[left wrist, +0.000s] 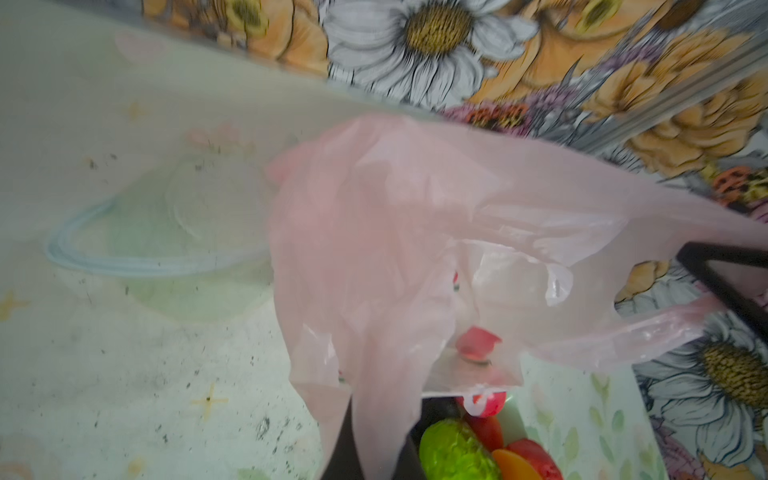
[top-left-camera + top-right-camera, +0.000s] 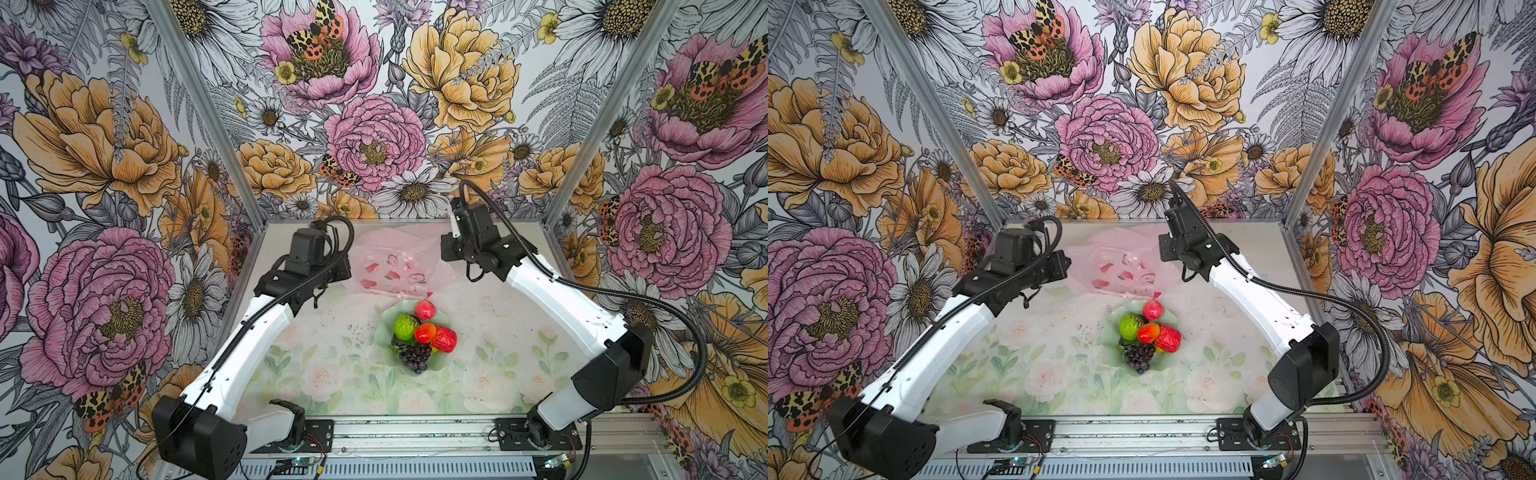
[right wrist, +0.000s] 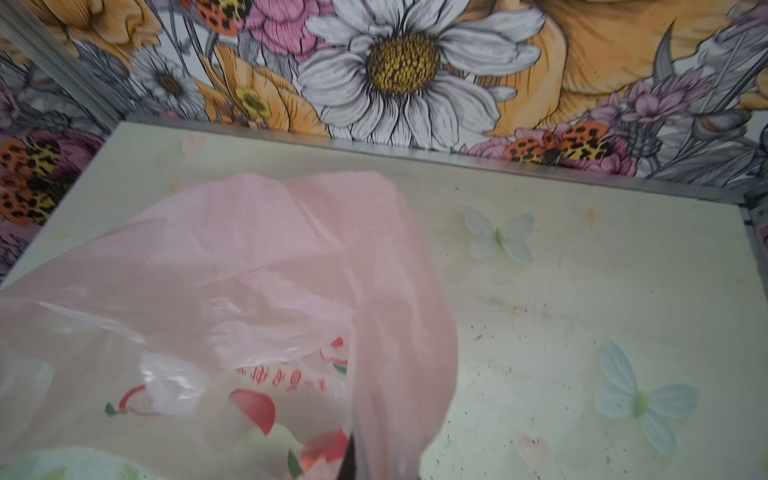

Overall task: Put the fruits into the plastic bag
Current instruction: 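Lift the bag upward with both grippers, holding its mouth open, then lower the open bag toward the table with both grippers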

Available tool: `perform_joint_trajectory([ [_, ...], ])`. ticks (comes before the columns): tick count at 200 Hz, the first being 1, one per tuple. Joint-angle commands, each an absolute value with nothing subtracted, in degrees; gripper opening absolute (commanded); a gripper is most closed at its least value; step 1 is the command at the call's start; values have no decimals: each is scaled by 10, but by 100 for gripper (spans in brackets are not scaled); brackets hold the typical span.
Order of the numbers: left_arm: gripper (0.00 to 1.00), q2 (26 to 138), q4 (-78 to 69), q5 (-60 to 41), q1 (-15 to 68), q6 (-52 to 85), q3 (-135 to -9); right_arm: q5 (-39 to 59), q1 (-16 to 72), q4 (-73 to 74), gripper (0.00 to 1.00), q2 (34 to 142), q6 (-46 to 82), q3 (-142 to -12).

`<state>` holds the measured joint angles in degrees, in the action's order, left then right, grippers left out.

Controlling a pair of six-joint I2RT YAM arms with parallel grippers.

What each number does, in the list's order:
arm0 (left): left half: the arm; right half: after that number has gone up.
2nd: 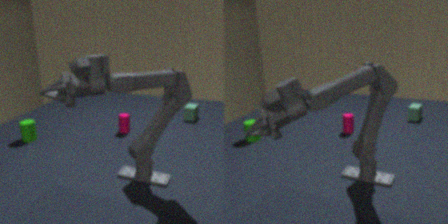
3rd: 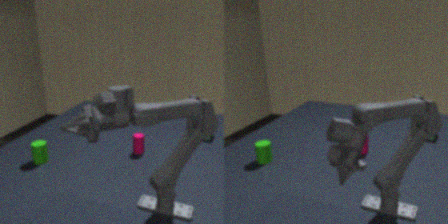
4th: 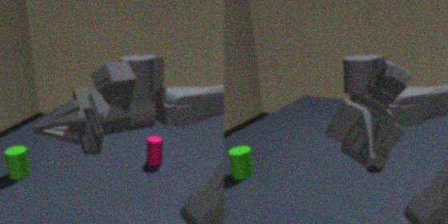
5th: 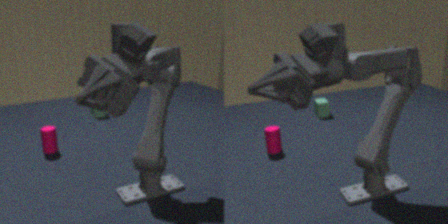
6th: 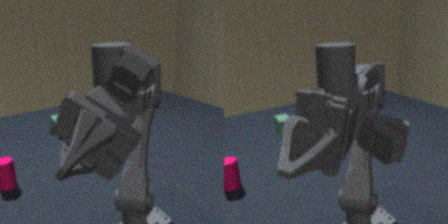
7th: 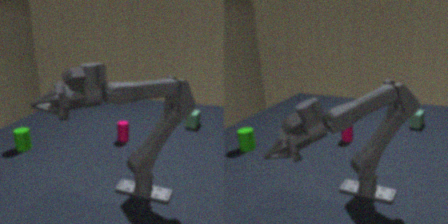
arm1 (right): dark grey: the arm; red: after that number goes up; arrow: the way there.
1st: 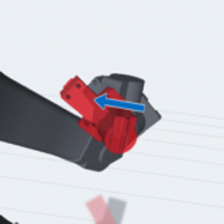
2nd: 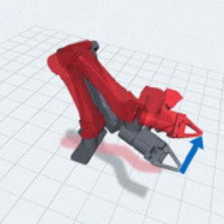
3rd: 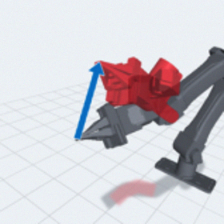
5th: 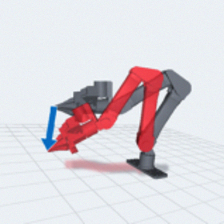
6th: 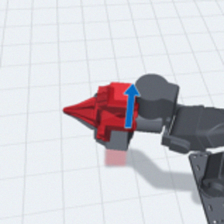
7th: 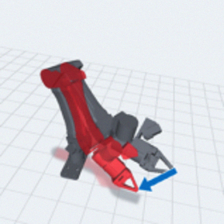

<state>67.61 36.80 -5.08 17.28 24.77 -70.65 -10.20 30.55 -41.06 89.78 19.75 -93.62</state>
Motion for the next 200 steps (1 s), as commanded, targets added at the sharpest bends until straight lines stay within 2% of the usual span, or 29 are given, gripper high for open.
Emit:
perform_joint_trajectory([
  [1,0,696,379,-70,148,275,-720,-74,299,-406,0,913,213,-960],
  [26,0,762,381,-117,97,314,-834,-71,282,-396,0,957,195,-1078],
  [51,0,816,381,-98,115,300,-1041,-75,285,-367,0,992,154,-1288],
  [76,0,833,372,-18,195,214,-1239,-64,326,-305,0,997,70,-1457],
  [92,0,814,333,70,291,83,-1282,-65,364,-275,0,981,3,-1495],
  [113,0,747,241,144,364,-25,-1170,-88,378,-257,0,927,-32,-1389],
  [128,0,683,176,185,359,-38,-1009,-138,375,-227,0,873,-27,-1205],
  [143,0,638,157,212,333,-10,-843,-175,364,-235,0,845,40,-1031],
  [171,0,663,251,55,236,161,-642,-139,340,-328,0,878,208,-842],
  [183,0,684,282,7,225,198,-596,-96,334,-331,0,882,249,-804],
  [200,0,680,297,-9,224,227,-568,-90,333,-331,0,875,259,-796],
])
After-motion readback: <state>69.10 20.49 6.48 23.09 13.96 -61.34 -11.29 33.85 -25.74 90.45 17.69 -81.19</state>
